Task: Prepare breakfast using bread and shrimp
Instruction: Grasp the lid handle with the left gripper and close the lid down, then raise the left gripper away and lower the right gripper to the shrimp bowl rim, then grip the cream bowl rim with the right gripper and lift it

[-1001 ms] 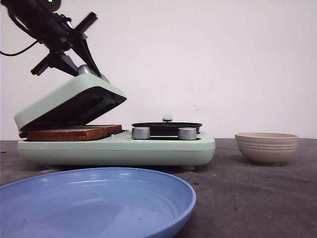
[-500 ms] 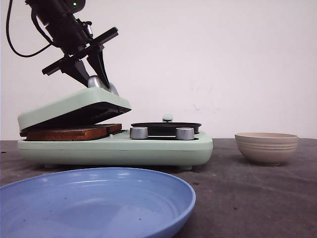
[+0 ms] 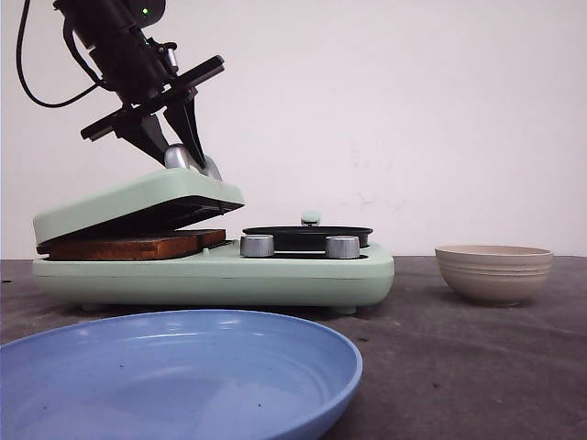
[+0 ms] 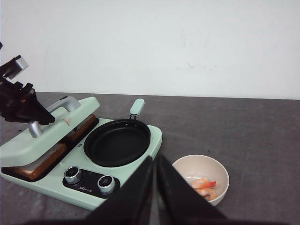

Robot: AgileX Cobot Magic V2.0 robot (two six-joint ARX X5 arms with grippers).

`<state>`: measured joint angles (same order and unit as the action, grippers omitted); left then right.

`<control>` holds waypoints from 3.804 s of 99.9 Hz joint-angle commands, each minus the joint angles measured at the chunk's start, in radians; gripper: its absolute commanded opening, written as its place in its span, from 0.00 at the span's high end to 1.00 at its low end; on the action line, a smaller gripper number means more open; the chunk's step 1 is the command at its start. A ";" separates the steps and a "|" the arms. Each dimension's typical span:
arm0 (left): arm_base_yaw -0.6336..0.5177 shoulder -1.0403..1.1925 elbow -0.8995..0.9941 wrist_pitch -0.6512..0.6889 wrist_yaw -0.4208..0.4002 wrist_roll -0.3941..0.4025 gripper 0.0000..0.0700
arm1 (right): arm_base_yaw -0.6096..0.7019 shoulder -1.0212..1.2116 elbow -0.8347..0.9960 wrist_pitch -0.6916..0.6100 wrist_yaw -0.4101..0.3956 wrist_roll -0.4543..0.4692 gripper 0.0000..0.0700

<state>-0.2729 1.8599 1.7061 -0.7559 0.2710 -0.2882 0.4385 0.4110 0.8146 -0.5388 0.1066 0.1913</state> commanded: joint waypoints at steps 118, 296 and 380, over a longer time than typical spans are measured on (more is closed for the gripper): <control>0.020 -0.208 0.141 0.005 -0.135 0.143 1.00 | 0.004 0.031 0.010 -0.009 0.011 0.027 1.00; -0.051 -1.372 -0.593 -0.084 -0.247 0.244 1.00 | -0.562 1.446 0.475 -0.056 -0.473 0.214 0.71; -0.051 -1.370 -0.593 -0.080 -0.248 0.247 1.00 | -0.551 1.532 0.475 0.056 -0.484 0.299 0.87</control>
<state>-0.3191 0.4831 1.1038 -0.8474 0.0242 -0.0429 -0.1162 1.9183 1.2678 -0.4881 -0.3767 0.4801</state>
